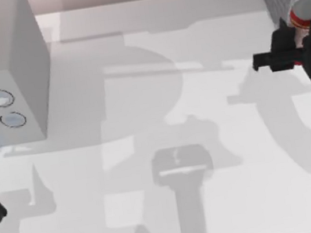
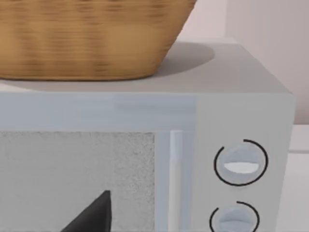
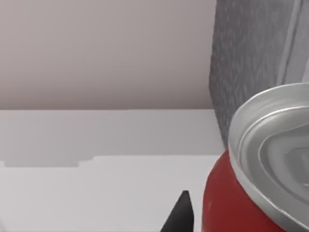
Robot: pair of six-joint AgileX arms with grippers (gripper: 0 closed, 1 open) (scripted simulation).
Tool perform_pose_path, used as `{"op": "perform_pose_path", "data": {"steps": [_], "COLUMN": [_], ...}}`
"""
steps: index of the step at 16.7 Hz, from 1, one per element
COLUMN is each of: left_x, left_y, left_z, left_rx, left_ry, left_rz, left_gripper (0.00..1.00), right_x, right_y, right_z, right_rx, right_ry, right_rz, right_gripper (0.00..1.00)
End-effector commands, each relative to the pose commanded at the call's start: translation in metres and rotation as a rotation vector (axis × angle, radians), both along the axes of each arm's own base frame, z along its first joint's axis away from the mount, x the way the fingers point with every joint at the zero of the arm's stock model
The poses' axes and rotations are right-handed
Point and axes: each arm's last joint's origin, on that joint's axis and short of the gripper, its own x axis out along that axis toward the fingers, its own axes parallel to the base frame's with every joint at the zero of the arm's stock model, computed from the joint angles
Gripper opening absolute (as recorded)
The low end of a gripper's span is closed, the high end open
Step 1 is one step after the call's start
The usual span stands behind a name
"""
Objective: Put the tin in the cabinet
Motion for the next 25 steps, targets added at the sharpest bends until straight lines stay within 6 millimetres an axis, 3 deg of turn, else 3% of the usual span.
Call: {"op": "perform_pose_path", "data": {"steps": [5, 11, 13, 16, 21, 25], "left_x": [0.000, 0.000, 0.000, 0.000, 0.000, 0.000], "left_y": [0.000, 0.000, 0.000, 0.000, 0.000, 0.000], "left_z": [0.000, 0.000, 0.000, 0.000, 0.000, 0.000], "left_rx": [0.000, 0.000, 0.000, 0.000, 0.000, 0.000], "left_ry": [0.000, 0.000, 0.000, 0.000, 0.000, 0.000], "left_rz": [0.000, 0.000, 0.000, 0.000, 0.000, 0.000], "left_gripper": [1.00, 1.00, 1.00, 1.00, 1.00, 1.00], "right_x": [-0.026, -0.102, -0.127, -0.150, -0.161, -0.161], "right_y": [-0.030, -0.082, -0.095, -0.106, -0.113, -0.114], "right_z": [0.018, 0.040, 0.033, 0.010, -0.023, -0.025], "right_rx": [0.002, 0.027, 0.026, 0.012, -0.003, -0.004], "right_ry": [-0.020, -0.164, -0.214, -0.231, -0.200, -0.197], "right_rz": [-0.001, 0.005, 0.006, 0.007, 0.010, 0.010], "right_gripper": [0.00, 0.00, 0.00, 0.00, 0.00, 0.00]}}
